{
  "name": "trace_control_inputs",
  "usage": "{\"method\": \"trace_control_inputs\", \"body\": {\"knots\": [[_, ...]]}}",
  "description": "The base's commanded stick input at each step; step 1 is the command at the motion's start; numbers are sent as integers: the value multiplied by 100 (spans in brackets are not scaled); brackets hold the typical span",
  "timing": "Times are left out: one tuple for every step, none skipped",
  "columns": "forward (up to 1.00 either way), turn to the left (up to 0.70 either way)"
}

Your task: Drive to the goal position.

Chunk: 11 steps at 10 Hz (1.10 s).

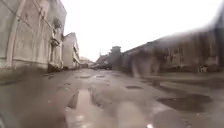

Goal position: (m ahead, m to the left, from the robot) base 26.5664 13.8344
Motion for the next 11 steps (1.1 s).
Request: {"method": "trace_control_inputs", "body": {"knots": [[50, 8], [50, 8], [50, 8], [50, 8], [50, 8], [50, 8], [50, 8], [50, 8], [50, 8], [50, 8], [50, 8]]}}
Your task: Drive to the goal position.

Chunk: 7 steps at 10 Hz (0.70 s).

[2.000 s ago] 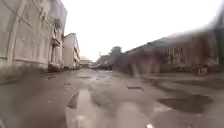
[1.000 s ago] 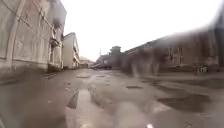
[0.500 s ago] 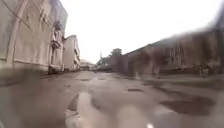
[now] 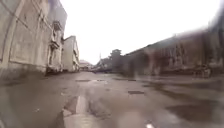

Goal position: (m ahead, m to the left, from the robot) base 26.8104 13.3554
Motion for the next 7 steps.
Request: {"method": "trace_control_inputs", "body": {"knots": [[50, 8], [50, 8], [50, 8], [50, 8], [50, 8], [50, 8], [50, 8]]}}
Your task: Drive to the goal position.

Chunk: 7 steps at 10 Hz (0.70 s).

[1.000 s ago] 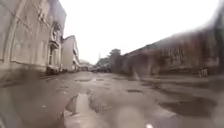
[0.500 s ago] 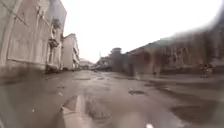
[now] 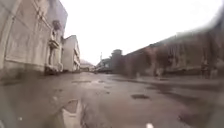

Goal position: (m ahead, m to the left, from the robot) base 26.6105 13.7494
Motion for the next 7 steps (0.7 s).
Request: {"method": "trace_control_inputs", "body": {"knots": [[50, 12], [50, 18], [50, 23], [50, 29], [50, 34], [50, 40], [50, 46]]}}
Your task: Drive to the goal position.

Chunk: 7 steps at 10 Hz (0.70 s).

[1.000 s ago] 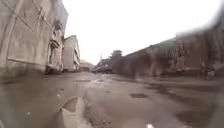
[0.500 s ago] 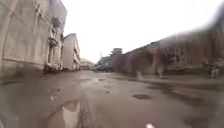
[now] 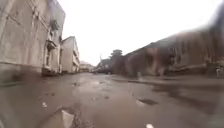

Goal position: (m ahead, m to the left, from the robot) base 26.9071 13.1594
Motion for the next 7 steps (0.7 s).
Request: {"method": "trace_control_inputs", "body": {"knots": [[50, 51], [50, 57], [50, 58], [50, 56], [50, 35], [50, 21], [50, 17]]}}
